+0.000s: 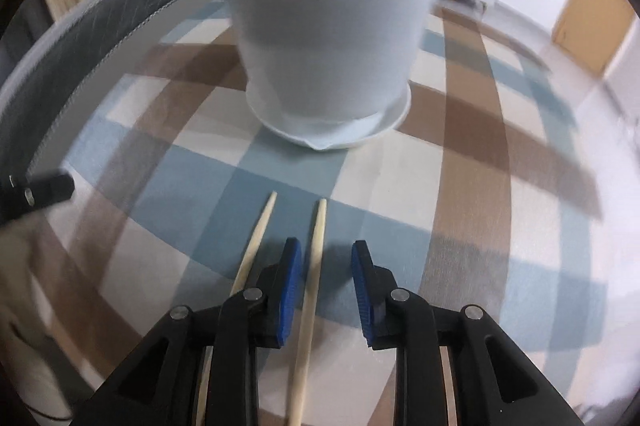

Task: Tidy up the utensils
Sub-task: 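Close the right tool on one chopstick while the left tool closes on another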

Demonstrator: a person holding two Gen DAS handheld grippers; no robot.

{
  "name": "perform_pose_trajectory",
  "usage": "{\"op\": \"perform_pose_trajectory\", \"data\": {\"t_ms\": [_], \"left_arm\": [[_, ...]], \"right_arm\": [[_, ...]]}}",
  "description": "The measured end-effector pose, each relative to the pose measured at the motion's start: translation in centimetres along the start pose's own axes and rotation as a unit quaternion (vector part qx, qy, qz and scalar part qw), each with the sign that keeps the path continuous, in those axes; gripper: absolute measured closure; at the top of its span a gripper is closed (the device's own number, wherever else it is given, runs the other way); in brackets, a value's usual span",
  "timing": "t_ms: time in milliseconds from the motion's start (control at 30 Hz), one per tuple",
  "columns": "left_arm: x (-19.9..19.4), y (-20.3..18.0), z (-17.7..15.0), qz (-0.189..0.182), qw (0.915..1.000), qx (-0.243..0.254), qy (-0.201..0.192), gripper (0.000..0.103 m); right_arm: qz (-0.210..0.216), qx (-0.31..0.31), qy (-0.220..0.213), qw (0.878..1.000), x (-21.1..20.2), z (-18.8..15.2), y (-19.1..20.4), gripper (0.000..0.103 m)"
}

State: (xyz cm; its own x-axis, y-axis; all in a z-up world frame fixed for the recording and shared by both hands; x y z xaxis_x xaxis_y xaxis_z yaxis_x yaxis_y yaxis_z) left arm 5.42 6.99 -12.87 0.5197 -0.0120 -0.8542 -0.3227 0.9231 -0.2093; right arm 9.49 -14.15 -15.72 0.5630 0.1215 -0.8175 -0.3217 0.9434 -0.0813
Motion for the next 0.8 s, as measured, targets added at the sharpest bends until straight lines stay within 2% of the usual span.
{"op": "perform_pose_trajectory", "data": {"t_ms": [167, 200, 267, 367, 433, 533, 667, 800], "left_arm": [[0.7, -0.1, 0.4, -0.007, 1.0, -0.005, 0.005, 0.02], [0.8, -0.2, 0.5, -0.008, 1.0, -0.001, 0.005, 0.02], [0.8, -0.3, 0.6, -0.007, 0.9999, -0.002, 0.009, 0.02], [1.0, -1.1, 0.4, -0.009, 0.9997, 0.017, 0.011, 0.02], [1.1, -1.7, 0.2, -0.014, 0.9993, 0.033, 0.013, 0.02], [1.0, -3.3, -0.4, -0.025, 0.9969, 0.073, 0.017, 0.02], [0.6, -6.3, -1.6, -0.031, 0.9891, 0.142, 0.022, 0.02], [0.4, -9.1, -2.5, -0.048, 0.9809, 0.186, 0.029, 0.02]], "right_arm": [[-0.009, -0.006, -0.007, 1.0, 0.4, 0.5, 0.3, 0.08], [-0.002, -0.001, -0.007, 1.0, 0.5, 0.6, 0.3, 0.083], [0.016, 0.006, -0.009, 1.0, 0.6, 0.8, 0.2, 0.098], [0.029, 0.026, -0.008, 0.999, 0.8, 1.1, -0.4, 0.099], [0.051, 0.069, -0.004, 0.996, 0.8, 1.1, -1.8, 0.099], [0.085, 0.149, -0.011, 0.985, 0.2, 1.1, -4.7, 0.099], [0.111, 0.242, -0.043, 0.963, -1.8, 0.7, -9.0, 0.099], [0.12, 0.281, -0.058, 0.951, -3.0, -0.1, -11.3, 0.099]]}}
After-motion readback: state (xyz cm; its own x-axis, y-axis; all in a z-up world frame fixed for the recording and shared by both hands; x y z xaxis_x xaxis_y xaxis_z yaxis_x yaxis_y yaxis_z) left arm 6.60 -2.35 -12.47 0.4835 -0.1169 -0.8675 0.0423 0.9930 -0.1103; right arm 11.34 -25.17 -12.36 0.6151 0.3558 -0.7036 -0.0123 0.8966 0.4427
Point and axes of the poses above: each gripper's, at about its wrist camera, not at the fingertips, and x roughly the way its jaws point, y to its left, z to its top, the point moved 1 cm from there along x, roughly the way its jaws point, and after that the axes turned 8 degrees about -y, right-handed, at the moved point
